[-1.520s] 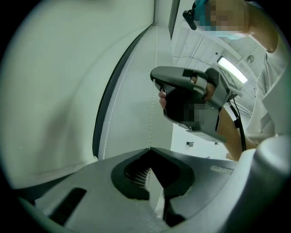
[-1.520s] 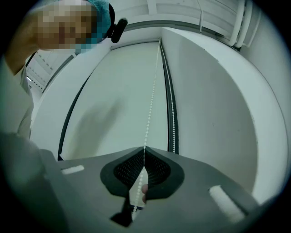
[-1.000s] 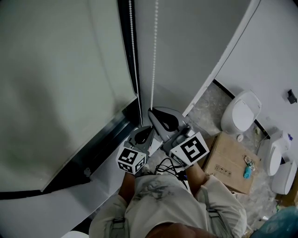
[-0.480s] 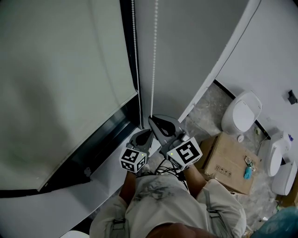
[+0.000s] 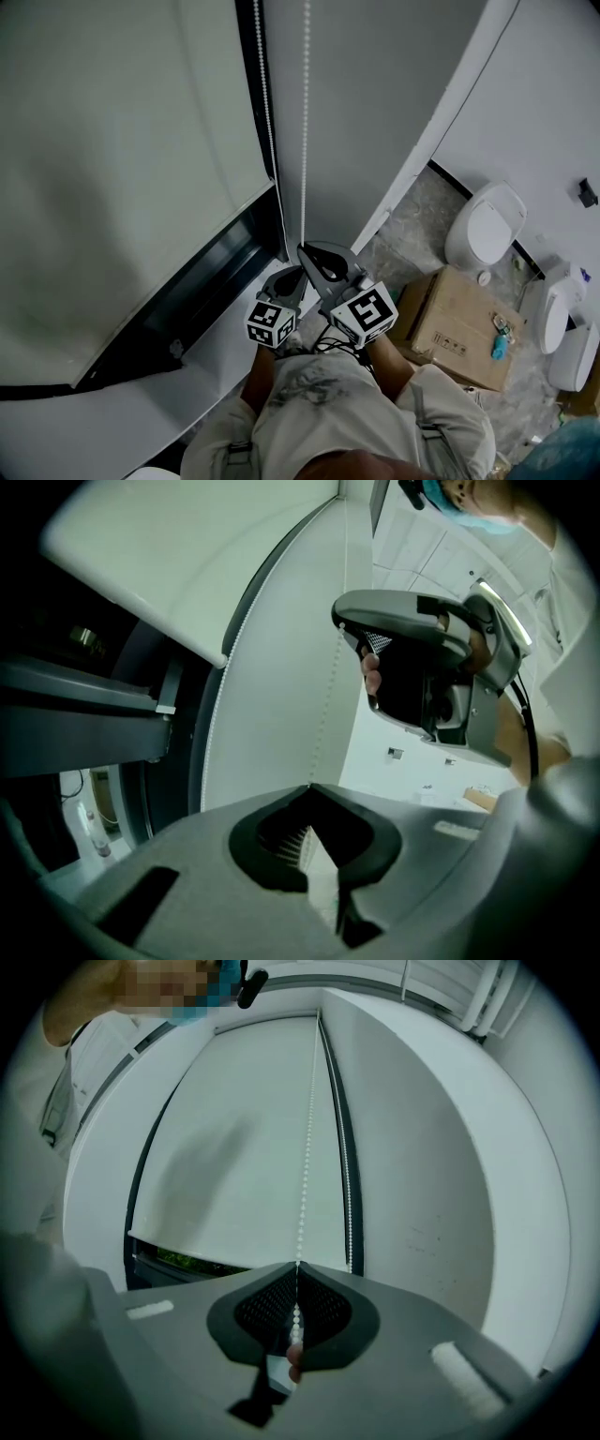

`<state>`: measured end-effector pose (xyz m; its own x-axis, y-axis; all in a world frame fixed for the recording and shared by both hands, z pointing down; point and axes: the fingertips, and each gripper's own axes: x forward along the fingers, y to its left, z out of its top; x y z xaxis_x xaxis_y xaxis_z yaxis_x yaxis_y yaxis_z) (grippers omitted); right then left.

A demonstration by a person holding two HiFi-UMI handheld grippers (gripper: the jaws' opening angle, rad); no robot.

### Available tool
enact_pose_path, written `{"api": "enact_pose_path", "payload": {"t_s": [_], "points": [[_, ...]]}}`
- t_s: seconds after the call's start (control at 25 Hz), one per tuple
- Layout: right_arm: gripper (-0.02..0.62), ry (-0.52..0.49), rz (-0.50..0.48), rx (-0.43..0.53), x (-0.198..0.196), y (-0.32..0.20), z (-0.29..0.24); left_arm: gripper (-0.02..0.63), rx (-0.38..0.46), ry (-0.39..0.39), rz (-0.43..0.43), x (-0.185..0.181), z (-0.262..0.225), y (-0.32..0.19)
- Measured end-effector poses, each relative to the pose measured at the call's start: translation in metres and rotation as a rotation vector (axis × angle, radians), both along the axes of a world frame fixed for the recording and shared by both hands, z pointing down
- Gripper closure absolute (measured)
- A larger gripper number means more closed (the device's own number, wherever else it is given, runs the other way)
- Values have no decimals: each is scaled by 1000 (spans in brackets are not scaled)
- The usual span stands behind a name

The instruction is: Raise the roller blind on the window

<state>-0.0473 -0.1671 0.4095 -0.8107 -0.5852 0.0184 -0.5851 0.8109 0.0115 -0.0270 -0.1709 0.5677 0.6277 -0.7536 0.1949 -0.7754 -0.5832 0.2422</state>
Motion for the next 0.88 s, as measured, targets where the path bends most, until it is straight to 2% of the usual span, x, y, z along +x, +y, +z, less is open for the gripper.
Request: {"api": "enact_pose_path", "payload": {"t_s": [0.32,0.44,0.6,0.88], "points": [[581,-8,-8,-22,-2,6,17,595,-30,-33,0,-3,18,9],[581,-10,-13,-16,-2,6,15,592,-23,-14,4,-4,11,13],[581,-4,-15,-17,-1,6,15,564,27,37,2,-14,-26,19],[581,-5,-4,-14,3,2,16,535,208,83,30,-25,-129,31]]}}
